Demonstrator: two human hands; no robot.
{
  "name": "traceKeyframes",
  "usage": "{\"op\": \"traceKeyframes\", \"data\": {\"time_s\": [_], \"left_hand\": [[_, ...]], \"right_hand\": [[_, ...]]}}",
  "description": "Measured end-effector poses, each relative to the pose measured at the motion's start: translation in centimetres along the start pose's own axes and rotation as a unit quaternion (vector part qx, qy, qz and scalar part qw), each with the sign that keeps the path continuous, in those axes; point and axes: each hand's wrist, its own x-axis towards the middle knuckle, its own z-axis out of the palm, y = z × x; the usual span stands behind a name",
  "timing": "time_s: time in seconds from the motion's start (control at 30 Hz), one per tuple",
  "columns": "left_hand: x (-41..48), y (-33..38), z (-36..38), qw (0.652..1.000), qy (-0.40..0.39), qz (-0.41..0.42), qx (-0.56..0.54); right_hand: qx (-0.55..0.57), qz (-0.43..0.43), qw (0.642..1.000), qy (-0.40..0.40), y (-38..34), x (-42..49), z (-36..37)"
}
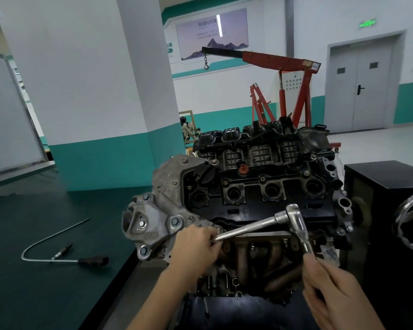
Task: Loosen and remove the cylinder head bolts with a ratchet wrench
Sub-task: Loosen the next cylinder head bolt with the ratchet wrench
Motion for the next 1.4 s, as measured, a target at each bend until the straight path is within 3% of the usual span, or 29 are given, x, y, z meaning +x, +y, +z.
{"op": "traceKeyframes", "data": {"time_s": [0.13,0.23,0.4,0.6,0.8,1.03,1.13,1.27,1.4], "left_hand": [[1.4,1.3,0.2,0.978,0.188,0.084,-0.002],[3.5,2.8,0.3,0.962,0.25,0.088,-0.07],[7.2,4.2,0.4,0.949,0.109,0.15,-0.254],[8.6,2.5,1.3,0.92,0.137,0.065,-0.362],[7.8,2.1,3.3,0.919,0.104,0.02,-0.38],[8.7,2.0,4.1,0.942,0.098,0.03,-0.319],[8.8,1.1,4.5,0.957,0.118,0.042,-0.262],[8.9,0.8,4.7,0.954,0.095,0.025,-0.282],[9.1,0.6,5.3,0.967,0.102,0.015,-0.234]], "right_hand": [[0.029,-0.047,0.995,0.081,0.4,-0.6,0.3],[0.03,-0.067,0.992,0.098,-1.3,-0.9,0.4],[-0.141,-0.187,0.966,0.109,-6.8,1.6,-1.9],[-0.216,-0.28,0.925,0.137,-6.8,5.0,-2.8],[-0.281,-0.294,0.907,0.11,-3.7,6.3,-1.2],[-0.381,-0.277,0.876,0.102,-4.2,7.0,-1.0],[-0.442,-0.293,0.844,0.082,-5.1,6.8,-0.4],[-0.515,-0.291,0.803,0.076,-6.6,6.8,0.2],[-0.601,-0.272,0.749,0.064,-7.1,8.4,2.0]]}}
